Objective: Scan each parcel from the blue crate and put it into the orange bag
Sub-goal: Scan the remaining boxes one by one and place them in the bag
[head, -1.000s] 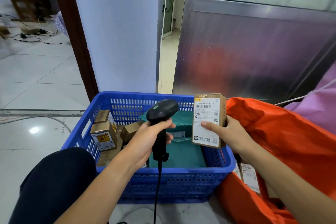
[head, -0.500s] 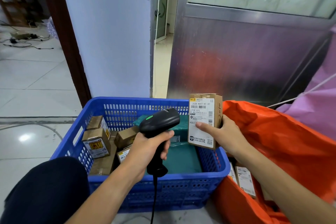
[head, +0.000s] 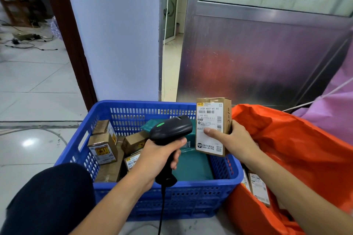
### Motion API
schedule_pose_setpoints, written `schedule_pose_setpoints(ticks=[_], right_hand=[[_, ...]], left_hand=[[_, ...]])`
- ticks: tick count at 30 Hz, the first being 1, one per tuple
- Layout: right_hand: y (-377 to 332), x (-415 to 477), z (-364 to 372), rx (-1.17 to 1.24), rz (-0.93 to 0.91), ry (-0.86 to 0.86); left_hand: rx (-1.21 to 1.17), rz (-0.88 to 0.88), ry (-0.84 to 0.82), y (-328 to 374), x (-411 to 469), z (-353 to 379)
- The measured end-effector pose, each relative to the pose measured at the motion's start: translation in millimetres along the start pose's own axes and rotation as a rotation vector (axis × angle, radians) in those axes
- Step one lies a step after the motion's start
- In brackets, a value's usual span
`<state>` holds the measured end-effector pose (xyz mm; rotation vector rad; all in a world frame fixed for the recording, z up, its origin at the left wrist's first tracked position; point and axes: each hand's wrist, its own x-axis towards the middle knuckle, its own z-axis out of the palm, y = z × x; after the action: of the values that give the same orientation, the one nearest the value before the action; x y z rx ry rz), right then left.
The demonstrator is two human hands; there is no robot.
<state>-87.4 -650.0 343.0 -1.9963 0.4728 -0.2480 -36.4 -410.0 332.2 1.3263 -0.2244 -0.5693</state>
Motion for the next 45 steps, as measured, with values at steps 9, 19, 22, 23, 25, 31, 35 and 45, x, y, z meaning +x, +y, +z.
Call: schedule_pose_setpoints(ticks=[9, 19, 22, 23, 25, 31, 35, 45], right_hand=[[-2.4, -2.8, -0.3, -0.001, 0.005, -0.009], [-6.8, -8.5, -3.5, 0.018, 0.002, 0.002], [-7.0, -10.7, -6.2, 0.034, 0.016, 0.019], [-5.8, -11.2, -9.2, 0.036, 0.025, 0.030], [-3.0, -10.0, -14.2, 0.043, 0.048, 0.054], [10.3, -8.0, -39.5, 0.102, 0.188, 0.118], [23.8, -6.3, -58.6, 0.092, 0.274, 0.140], [66.0, -7.4, -114.4, 0.497, 0.387, 0.307]], left_hand=[[0.012, -0.001, -0.005, -1.7, -0.3, 1.4], [-0.008, 0.014, 0.011, 0.2, -0.1, 3.2], [-0.018, 0.022, 0.011, 0.5, -0.9, 4.8], [-0.021, 0.022, 0.009, 0.1, -0.4, 6.2], [-0.030, 0.024, 0.016, -0.2, 0.3, 6.5], [-0.019, -0.006, -0.009, -5.4, 5.8, 16.8], [-0.017, -0.036, -0.043, -8.2, 8.9, 29.6], [-0.013, -0.037, -0.077, -20.2, 15.7, 67.8]])
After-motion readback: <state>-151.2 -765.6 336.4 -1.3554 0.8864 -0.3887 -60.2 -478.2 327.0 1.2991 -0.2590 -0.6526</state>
